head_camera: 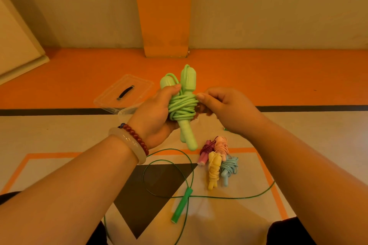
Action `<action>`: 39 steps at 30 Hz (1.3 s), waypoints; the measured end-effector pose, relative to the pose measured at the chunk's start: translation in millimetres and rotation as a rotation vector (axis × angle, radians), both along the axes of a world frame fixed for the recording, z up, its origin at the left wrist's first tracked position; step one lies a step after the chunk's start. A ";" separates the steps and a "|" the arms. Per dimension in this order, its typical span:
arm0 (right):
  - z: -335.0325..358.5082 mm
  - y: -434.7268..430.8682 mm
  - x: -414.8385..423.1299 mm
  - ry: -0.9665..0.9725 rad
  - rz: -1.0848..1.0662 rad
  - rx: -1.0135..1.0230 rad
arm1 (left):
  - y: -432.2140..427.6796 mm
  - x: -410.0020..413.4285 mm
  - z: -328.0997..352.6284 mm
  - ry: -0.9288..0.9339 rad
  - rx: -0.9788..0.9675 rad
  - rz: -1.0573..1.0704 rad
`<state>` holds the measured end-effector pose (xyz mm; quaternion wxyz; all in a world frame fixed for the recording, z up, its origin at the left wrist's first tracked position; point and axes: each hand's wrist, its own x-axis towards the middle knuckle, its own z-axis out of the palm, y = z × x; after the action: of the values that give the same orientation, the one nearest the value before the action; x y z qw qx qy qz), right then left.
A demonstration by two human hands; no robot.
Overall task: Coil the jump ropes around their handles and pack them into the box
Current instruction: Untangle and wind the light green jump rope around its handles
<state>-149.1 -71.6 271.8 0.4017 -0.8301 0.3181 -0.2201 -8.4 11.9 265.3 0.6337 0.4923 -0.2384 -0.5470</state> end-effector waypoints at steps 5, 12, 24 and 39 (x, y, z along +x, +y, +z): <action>-2.5 4.2 3.9 0.007 -0.032 -0.079 | 3.5 6.1 -1.0 0.000 0.012 -0.025; 7.7 8.5 7.0 -0.140 -0.147 -0.086 | 2.3 -0.5 -2.7 -0.223 -0.012 0.188; 7.7 12.8 12.9 -0.569 -0.215 0.430 | 1.9 -11.7 -9.2 -0.275 -0.005 0.149; 4.2 23.9 21.8 -0.843 -0.367 0.629 | -0.8 -11.6 -12.0 -0.311 -0.047 0.189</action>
<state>-127.3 -47.7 276.0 0.6775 -0.4413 0.3197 -0.4940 -20.1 11.1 253.3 0.6489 0.5765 -0.2990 -0.3966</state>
